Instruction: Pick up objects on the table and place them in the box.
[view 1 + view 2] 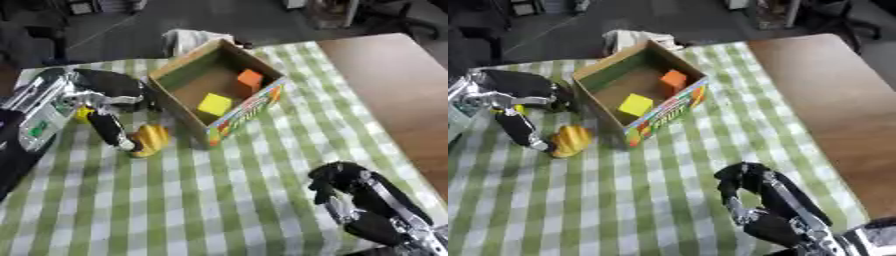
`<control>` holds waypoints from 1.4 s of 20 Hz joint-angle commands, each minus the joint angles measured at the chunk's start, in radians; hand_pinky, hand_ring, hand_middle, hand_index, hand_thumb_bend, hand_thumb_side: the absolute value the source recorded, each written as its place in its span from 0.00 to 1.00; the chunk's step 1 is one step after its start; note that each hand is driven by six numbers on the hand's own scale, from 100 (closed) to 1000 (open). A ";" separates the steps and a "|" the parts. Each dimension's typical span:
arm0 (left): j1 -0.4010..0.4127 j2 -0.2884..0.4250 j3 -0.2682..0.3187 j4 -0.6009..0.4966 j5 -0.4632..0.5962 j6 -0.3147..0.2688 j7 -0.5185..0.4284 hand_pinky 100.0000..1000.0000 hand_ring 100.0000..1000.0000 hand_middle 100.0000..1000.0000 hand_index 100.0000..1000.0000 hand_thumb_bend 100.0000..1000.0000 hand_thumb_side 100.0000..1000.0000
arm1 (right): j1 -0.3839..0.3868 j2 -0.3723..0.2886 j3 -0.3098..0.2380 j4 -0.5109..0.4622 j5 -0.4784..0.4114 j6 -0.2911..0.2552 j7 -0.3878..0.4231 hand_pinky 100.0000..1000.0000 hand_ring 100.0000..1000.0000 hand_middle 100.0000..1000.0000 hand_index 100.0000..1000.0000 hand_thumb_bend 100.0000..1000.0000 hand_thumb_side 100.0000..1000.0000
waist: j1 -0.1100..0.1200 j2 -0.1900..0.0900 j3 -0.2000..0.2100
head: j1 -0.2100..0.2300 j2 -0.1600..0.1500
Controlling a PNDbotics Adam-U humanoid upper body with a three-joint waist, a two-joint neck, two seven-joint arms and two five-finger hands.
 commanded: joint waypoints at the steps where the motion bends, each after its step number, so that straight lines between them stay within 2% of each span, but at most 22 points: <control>1: -0.022 -0.029 0.022 0.086 -0.061 0.011 0.047 0.69 0.65 0.71 0.86 0.37 0.32 | -0.003 -0.010 -0.006 -0.012 0.004 0.000 -0.003 0.66 0.41 0.47 0.65 0.00 0.26 | -0.003 -0.013 -0.001 | 0.001 0.005; 9: -0.052 -0.106 0.041 0.222 -0.158 0.037 0.162 0.67 0.63 0.70 0.85 0.35 0.29 | -0.003 -0.008 -0.006 -0.012 0.003 0.000 -0.001 0.66 0.41 0.47 0.65 0.00 0.26 | -0.007 -0.012 -0.001 | 0.002 0.005; 15: -0.054 -0.109 0.035 0.235 -0.158 0.010 0.160 0.55 0.48 0.50 0.71 0.27 0.27 | -0.003 -0.008 -0.006 -0.011 0.004 0.000 -0.002 0.66 0.41 0.47 0.65 0.00 0.26 | -0.006 -0.011 -0.001 | 0.001 0.005; 17: -0.054 -0.098 0.035 0.217 -0.145 0.000 0.153 0.50 0.42 0.43 0.65 0.21 0.24 | -0.003 -0.008 -0.005 -0.010 0.004 0.000 -0.002 0.66 0.41 0.47 0.65 0.00 0.26 | -0.006 -0.012 0.000 | 0.001 0.005; 21: -0.062 -0.055 0.046 0.120 -0.080 -0.001 0.147 0.48 0.39 0.38 0.61 0.12 0.21 | -0.002 -0.010 -0.006 -0.010 0.006 0.000 -0.003 0.66 0.41 0.47 0.65 0.00 0.26 | -0.005 -0.013 0.003 | 0.000 0.005; 26: -0.074 -0.024 0.058 0.037 -0.022 0.024 0.130 0.49 0.39 0.38 0.61 0.11 0.19 | -0.001 -0.011 -0.004 -0.009 0.005 0.001 -0.001 0.66 0.41 0.47 0.65 0.00 0.26 | -0.004 -0.017 0.002 | 0.004 0.005; 28: -0.114 -0.017 0.083 -0.005 0.000 0.027 0.152 0.50 0.40 0.39 0.62 0.13 0.18 | 0.000 -0.011 -0.001 -0.008 0.005 0.001 0.002 0.66 0.41 0.47 0.65 0.00 0.26 | -0.004 -0.019 0.000 | 0.005 0.005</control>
